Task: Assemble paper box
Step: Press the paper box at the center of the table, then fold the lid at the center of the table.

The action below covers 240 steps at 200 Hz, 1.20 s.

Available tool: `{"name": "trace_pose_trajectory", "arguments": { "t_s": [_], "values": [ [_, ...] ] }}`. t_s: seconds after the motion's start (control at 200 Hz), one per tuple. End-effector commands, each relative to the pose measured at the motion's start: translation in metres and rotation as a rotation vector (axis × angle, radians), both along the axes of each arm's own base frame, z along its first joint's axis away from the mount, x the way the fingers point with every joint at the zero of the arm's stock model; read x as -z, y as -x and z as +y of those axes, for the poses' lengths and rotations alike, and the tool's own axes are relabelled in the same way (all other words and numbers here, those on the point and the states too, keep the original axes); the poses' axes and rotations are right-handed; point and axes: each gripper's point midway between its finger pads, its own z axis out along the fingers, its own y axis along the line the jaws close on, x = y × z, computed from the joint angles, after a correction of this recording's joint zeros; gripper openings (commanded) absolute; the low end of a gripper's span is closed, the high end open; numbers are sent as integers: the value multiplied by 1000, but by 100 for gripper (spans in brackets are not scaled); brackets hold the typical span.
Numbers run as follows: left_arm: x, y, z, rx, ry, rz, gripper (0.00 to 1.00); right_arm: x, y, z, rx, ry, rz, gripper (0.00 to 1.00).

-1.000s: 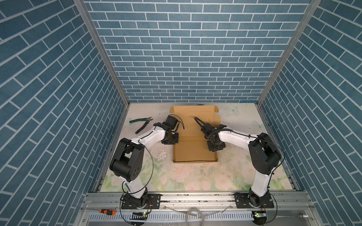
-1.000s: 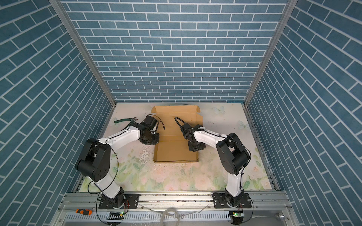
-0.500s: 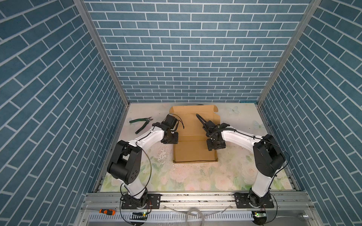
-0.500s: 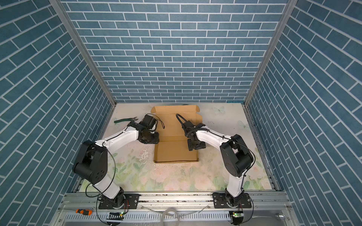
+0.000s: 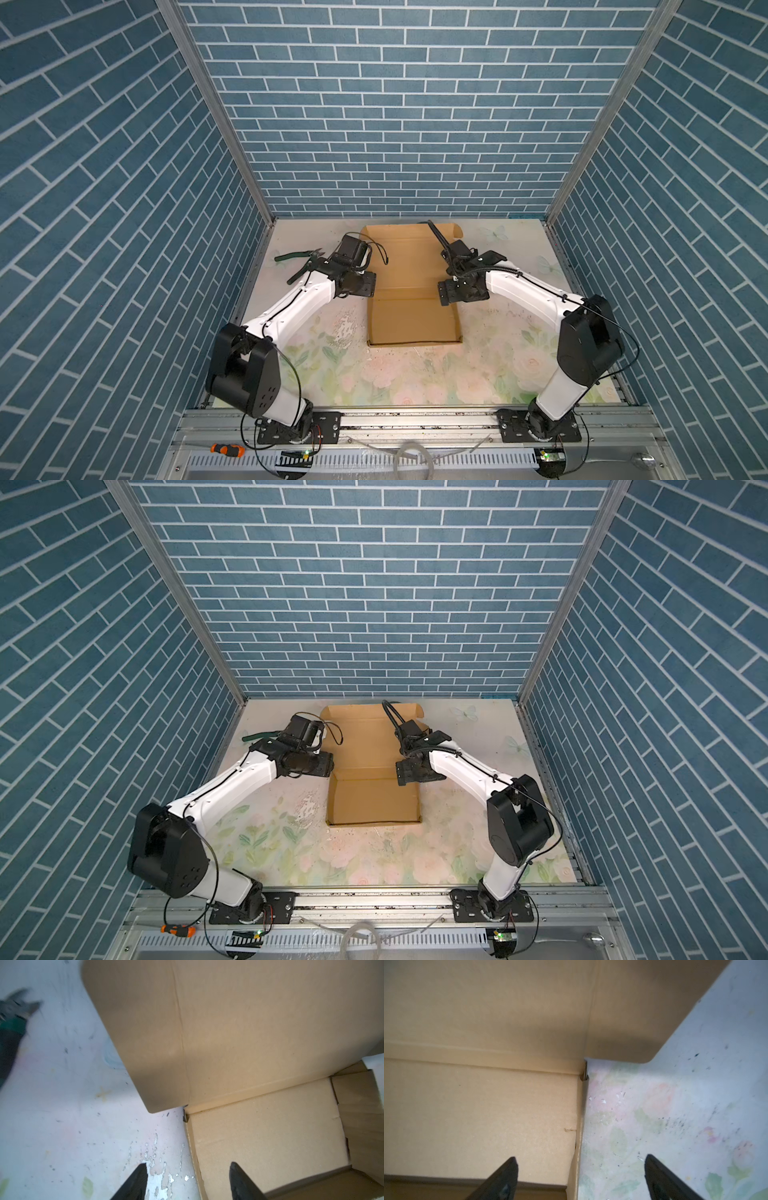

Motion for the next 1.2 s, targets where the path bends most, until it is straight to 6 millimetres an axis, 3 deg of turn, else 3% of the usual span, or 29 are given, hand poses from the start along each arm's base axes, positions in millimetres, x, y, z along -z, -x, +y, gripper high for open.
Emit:
{"name": "trace_pose_trajectory", "arguments": {
  "t_s": [0.0, 0.12, 0.265, 0.34, 0.455, 0.59, 0.745, 0.86, 1.045, 1.195],
  "values": [
    [-43, -19, 19, -10, 5, -147, 68, -65, -28, -11, -19, -66, -200, 85],
    [-66, -39, 34, -24, 109, -257, 71, -90, -55, -22, 32, -238, -307, 60],
    [-78, -64, 42, 9, 248, -287, 70, -122, -79, -22, -37, -411, -304, 68],
    [-78, -74, 45, 27, 251, -272, 70, -128, -91, -23, -76, -445, -312, 71],
    [-70, -80, 38, 108, 255, -250, 71, -125, -102, -18, -141, -437, -277, 78],
    [-58, -83, 31, 178, 252, -214, 72, -115, -106, -6, -200, -455, -216, 74],
    [-40, -88, 32, 202, 217, -168, 72, -97, -112, -8, -203, -424, -189, 71],
    [-38, -94, 27, 208, 242, -151, 71, -86, -115, -8, -214, -395, -158, 71],
    [-26, -101, 22, 207, 274, -128, 64, -71, -115, -5, -230, -391, -120, 68],
    [-17, -101, 16, 213, 287, -91, 55, -66, -112, -4, -243, -367, -104, 58]
  ]
}}
